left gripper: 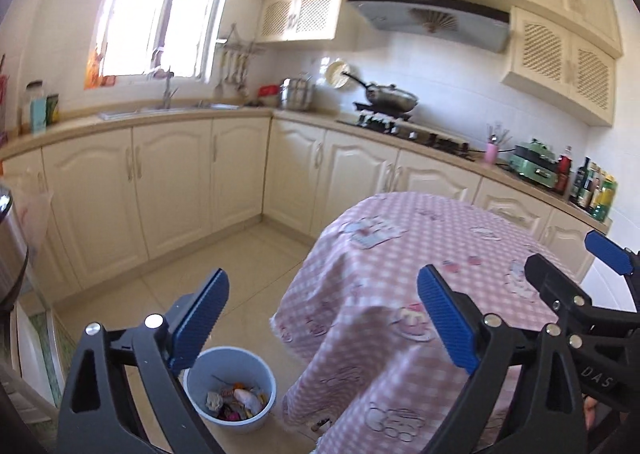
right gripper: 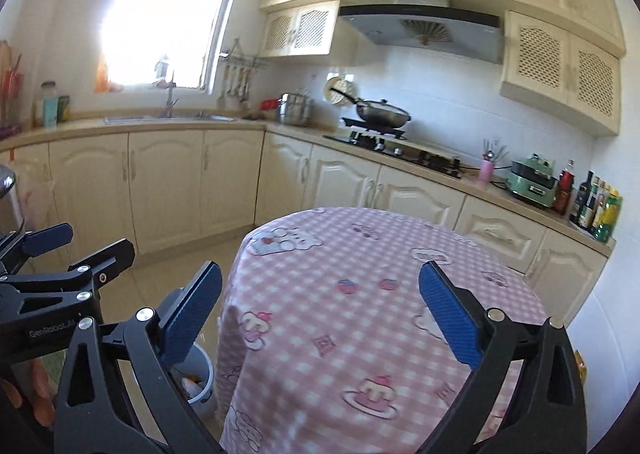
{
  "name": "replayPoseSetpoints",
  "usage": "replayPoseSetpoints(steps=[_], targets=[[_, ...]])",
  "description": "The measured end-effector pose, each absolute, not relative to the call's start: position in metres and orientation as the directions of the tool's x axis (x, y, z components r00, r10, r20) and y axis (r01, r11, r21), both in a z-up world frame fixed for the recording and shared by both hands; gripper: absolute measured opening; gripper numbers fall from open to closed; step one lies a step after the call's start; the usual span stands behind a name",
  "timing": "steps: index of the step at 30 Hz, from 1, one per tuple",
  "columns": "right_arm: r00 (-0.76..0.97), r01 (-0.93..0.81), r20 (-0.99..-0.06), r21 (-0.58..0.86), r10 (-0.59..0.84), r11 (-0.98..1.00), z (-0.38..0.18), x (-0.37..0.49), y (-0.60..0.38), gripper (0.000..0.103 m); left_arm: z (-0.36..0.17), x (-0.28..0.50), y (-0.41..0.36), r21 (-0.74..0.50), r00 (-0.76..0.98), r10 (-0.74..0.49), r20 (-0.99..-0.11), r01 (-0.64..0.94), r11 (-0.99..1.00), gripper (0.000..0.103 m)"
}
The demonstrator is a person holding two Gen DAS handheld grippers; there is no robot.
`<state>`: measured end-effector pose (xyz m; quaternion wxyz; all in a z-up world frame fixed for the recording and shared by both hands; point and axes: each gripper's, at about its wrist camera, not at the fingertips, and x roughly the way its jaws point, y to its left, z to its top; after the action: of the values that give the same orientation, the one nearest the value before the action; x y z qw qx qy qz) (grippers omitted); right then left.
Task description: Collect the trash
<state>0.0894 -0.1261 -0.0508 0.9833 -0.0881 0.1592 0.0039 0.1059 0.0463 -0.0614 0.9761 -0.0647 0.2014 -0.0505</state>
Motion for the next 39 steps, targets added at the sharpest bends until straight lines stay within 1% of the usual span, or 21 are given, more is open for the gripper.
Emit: replayPoseSetpoints(steps=[10,14,22,29,39], targets=[[0.973,-0.005,-0.228,-0.092,-0.017,0.996,-0.018,0.022,-0.174,0.095,-0.010,0.035,-0.003,-0.059,0.949,-0.143,-0.282,0.132,0.990,0.096],[0.980,0.009,-0.195,-0.076,-0.024,0.997,-0.008,0.001,-0.187,0.095,0.007,0.010,-0.015,-0.046,0.957,-0.160,-0.244,0.153,0.987,0.096],[0.988,0.027,-0.148,-0.056,-0.035,0.998,0.003,-0.029,-0.207,0.095,0.028,-0.013,-0.027,-0.023,0.972,-0.139,-0.188,0.137,0.990,0.097],[0.993,0.034,-0.116,-0.034,-0.038,0.999,0.005,-0.037,-0.213,0.095,0.029,-0.015,-0.035,0.006,0.974,-0.128,-0.185,0.131,0.991,0.097],[0.993,0.032,-0.116,-0.039,-0.036,0.999,0.002,-0.036,-0.209,0.095,0.026,-0.014,-0.035,0.022,0.974,-0.123,-0.190,0.129,0.991,0.097]])
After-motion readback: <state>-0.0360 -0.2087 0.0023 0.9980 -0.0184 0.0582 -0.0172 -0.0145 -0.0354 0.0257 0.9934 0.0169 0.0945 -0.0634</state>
